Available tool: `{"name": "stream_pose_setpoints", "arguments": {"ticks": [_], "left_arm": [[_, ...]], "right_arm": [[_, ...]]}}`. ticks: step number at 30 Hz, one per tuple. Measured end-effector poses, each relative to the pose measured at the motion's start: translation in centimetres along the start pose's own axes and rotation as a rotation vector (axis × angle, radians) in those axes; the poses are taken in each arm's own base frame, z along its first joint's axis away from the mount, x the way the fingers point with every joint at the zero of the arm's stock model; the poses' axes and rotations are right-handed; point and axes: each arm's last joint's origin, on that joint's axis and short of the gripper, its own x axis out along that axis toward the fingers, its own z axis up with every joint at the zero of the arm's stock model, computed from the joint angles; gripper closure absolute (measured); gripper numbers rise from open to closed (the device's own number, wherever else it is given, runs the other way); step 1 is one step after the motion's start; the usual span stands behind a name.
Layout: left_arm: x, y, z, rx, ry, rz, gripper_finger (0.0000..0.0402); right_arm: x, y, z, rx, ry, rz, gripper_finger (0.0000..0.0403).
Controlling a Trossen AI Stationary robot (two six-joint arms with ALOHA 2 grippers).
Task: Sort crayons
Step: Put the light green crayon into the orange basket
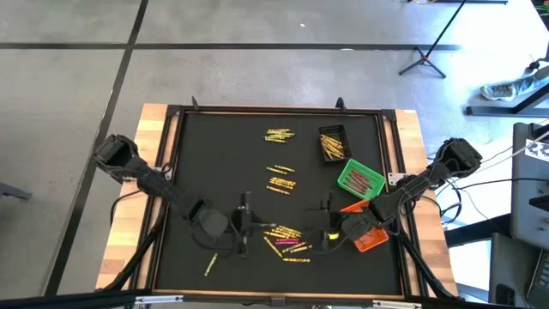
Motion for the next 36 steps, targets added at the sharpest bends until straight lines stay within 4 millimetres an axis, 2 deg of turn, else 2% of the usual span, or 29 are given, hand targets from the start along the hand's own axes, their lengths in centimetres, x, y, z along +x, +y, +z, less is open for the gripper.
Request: {"name": "stream_pose_setpoints", "arguments": {"ticks": [4,13,20,27,31,36], "left_arm": [[2.0,1.1,0.3,0.066,-0.102,-0.069,0.0396],[5.3,2.5,-0.9,0.181,-0.272,-0.143,0.0395],[6.1,2.9,-1.4,0.201,-0.349,-0.109,0.0395],[6.3,2.8,-1.4,0.203,-0.393,-0.069,0.0395],[6.3,2.8,-1.4,0.203,-0.396,-0.067,0.0395],[6.3,2.7,-1.5,0.201,-0.392,-0.070,0.0395]], "right_arm": [[0.5,-0.7,0.4,-0.003,-0.024,-0.002,0.0172],[1.2,-1.7,1.9,-0.033,-0.150,0.118,0.0199],[1.5,-2.3,2.4,-0.018,-0.191,0.140,0.0203],[3.0,-1.2,2.0,-0.076,-0.280,0.191,0.0209],[3.3,-1.1,2.0,-0.105,-0.320,0.168,0.0246],[3.3,-1.1,2.1,-0.144,-0.330,0.155,0.0339]]}}
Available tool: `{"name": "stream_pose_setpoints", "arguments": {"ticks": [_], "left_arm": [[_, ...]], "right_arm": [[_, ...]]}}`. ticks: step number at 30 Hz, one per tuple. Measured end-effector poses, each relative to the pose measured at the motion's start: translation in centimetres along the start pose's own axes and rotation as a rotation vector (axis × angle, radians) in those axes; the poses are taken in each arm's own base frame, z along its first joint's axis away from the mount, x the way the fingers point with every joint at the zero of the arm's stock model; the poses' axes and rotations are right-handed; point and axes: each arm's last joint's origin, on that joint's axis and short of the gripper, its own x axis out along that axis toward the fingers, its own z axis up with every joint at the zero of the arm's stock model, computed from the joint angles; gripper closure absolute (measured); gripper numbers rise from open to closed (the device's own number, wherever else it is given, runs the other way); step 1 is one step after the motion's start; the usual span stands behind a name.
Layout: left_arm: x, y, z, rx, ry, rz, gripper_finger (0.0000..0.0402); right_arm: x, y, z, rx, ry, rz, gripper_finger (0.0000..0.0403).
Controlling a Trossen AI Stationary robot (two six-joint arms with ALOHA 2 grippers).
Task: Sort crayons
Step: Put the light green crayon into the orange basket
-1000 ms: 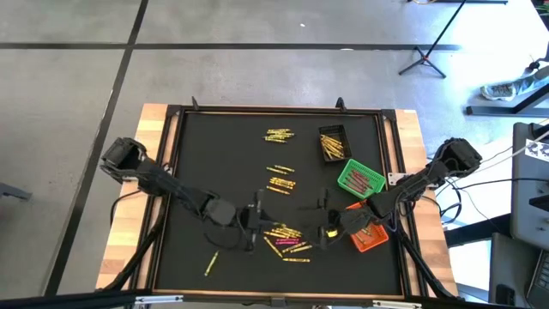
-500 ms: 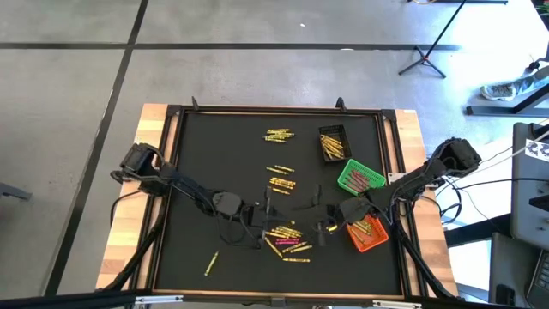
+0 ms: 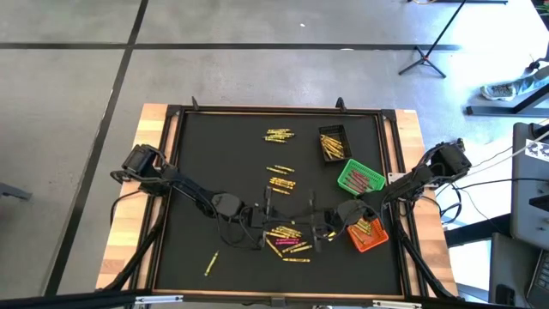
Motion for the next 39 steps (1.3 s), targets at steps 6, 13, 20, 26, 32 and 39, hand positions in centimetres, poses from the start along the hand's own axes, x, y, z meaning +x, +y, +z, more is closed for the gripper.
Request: {"name": "stream_pose_setpoints", "arguments": {"ticks": [6,13,20,26,32,39], "left_arm": [[0.0,-0.1,-0.3,0.002,0.025,-0.010,0.0395],[-0.1,-0.1,-0.4,-0.031,0.065,0.046,0.0354],[-0.3,-0.4,-0.9,-0.014,0.139,0.103,0.0299],[-0.4,-0.7,-1.2,0.000,0.173,0.085,0.0295],[-0.4,-0.7,-1.3,0.005,0.187,0.079,0.0296],[-0.4,-0.7,-1.4,0.006,0.190,0.080,0.0296]], "right_arm": [[0.0,0.1,-0.3,-0.036,0.034,0.007,0.0377],[-0.6,-0.3,-0.2,-0.026,0.110,-0.023,0.0390],[-2.7,-0.2,0.5,0.029,0.238,-0.060,0.0371],[-6.6,0.4,1.5,0.152,0.427,-0.044,0.0388],[-11.2,0.5,2.0,0.369,0.631,-0.062,0.0380],[-15.1,1.5,0.6,0.582,0.923,-0.116,0.0388]]}}
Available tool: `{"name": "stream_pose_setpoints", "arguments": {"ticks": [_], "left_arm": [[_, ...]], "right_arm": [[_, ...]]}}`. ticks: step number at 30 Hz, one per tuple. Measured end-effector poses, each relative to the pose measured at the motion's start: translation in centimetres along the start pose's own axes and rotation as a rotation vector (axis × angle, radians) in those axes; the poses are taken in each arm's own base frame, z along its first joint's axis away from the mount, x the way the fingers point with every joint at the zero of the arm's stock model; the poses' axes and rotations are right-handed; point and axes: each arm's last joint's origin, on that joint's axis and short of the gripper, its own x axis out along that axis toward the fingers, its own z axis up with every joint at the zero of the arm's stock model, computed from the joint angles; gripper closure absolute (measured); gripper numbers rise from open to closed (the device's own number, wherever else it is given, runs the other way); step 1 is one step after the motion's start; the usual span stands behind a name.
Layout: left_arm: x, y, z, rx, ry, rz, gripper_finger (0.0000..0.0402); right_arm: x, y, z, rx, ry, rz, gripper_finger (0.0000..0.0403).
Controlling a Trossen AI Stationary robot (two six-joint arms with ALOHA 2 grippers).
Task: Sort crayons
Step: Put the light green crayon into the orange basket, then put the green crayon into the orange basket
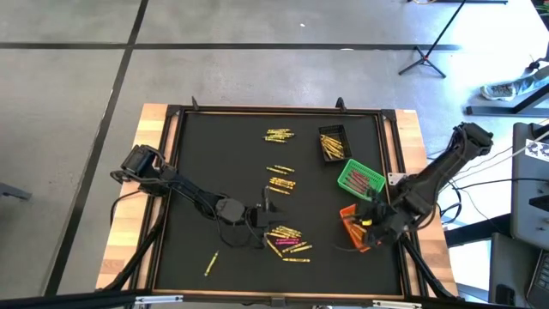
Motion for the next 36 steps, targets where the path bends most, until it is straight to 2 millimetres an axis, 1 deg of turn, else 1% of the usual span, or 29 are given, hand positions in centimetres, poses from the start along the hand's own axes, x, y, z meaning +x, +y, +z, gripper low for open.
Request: {"name": "stream_pose_setpoints", "arguments": {"ticks": [3,8,16,19,22,25,29,31,34,36], "left_arm": [[0.0,0.1,0.0,-0.001,0.001,0.003,0.0296],[0.1,0.2,0.0,-0.002,0.001,0.005,0.0296],[0.1,0.2,0.0,-0.004,0.001,0.005,0.0296],[0.0,0.1,0.0,-0.004,0.013,0.047,0.0296],[-0.3,-0.2,-0.1,-0.002,0.057,0.138,0.0296],[-1.1,-0.8,0.4,-0.013,0.109,0.176,0.0296],[-2.7,-1.8,1.4,-0.090,0.179,0.134,0.0296],[-3.7,-2.1,1.9,-0.179,0.223,0.108,0.0296],[-5.3,-2.4,2.4,-0.340,0.318,0.022,0.0296],[-6.4,-2.6,2.5,-0.445,0.404,-0.019,0.0296]], "right_arm": [[0.0,0.0,-1.0,0.048,0.049,-0.045,0.0384],[0.3,0.3,-2.2,0.071,0.113,-0.093,0.0376],[2.1,1.2,-3.0,0.051,0.148,-0.171,0.0370],[2.6,1.3,-3.3,0.062,0.195,-0.185,0.0343],[2.7,1.3,-3.4,0.060,0.214,-0.189,0.0301],[2.5,1.5,-3.2,0.042,0.200,-0.175,0.0263],[1.9,2.4,-1.9,-0.063,0.029,-0.171,0.0232],[1.7,2.8,-1.3,-0.127,-0.089,-0.185,0.0225],[1.6,3.4,-0.4,-0.238,-0.282,-0.224,0.0222],[1.5,3.8,0.3,-0.270,-0.434,-0.267,0.0222]]}}
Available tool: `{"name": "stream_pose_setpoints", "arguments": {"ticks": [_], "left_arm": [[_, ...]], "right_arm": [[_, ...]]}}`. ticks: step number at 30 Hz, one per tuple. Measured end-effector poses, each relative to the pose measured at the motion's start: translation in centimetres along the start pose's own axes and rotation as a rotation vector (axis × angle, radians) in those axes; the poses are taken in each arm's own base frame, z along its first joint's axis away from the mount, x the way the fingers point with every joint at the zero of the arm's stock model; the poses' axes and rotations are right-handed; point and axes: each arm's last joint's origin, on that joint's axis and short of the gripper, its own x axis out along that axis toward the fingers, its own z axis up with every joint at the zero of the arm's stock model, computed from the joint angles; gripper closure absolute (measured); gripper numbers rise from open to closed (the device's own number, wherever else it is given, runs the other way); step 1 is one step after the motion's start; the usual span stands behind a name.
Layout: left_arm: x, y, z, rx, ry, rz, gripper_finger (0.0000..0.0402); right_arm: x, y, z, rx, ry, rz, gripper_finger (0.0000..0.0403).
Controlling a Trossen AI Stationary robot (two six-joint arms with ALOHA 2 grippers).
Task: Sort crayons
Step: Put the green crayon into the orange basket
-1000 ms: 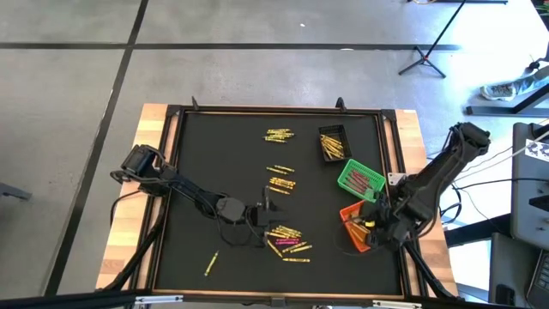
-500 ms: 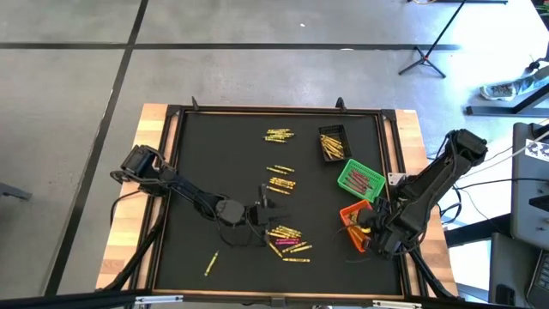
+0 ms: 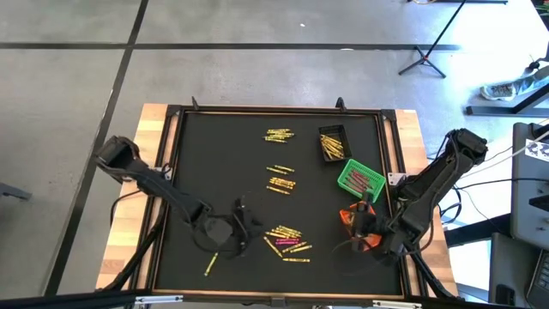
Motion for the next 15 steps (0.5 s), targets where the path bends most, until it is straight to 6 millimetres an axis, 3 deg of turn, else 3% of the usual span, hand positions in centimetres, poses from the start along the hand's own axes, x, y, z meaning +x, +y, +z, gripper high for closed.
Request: {"name": "stream_pose_setpoints", "arguments": {"ticks": [4,10,15], "left_arm": [[-2.0,-0.4,-1.1,-0.197,0.157,-0.017,0.0296],[-4.1,-1.3,-3.1,-0.401,0.460,0.018,0.0296],[-6.0,-3.2,-1.1,-0.424,0.556,0.130,0.0296]], "right_arm": [[0.2,0.5,0.9,-0.033,-0.204,-0.101,0.0221],[1.1,0.9,0.9,-0.068,-0.309,-0.245,0.0221],[2.7,0.5,0.8,-0.072,-0.279,-0.308,0.0221]]}}
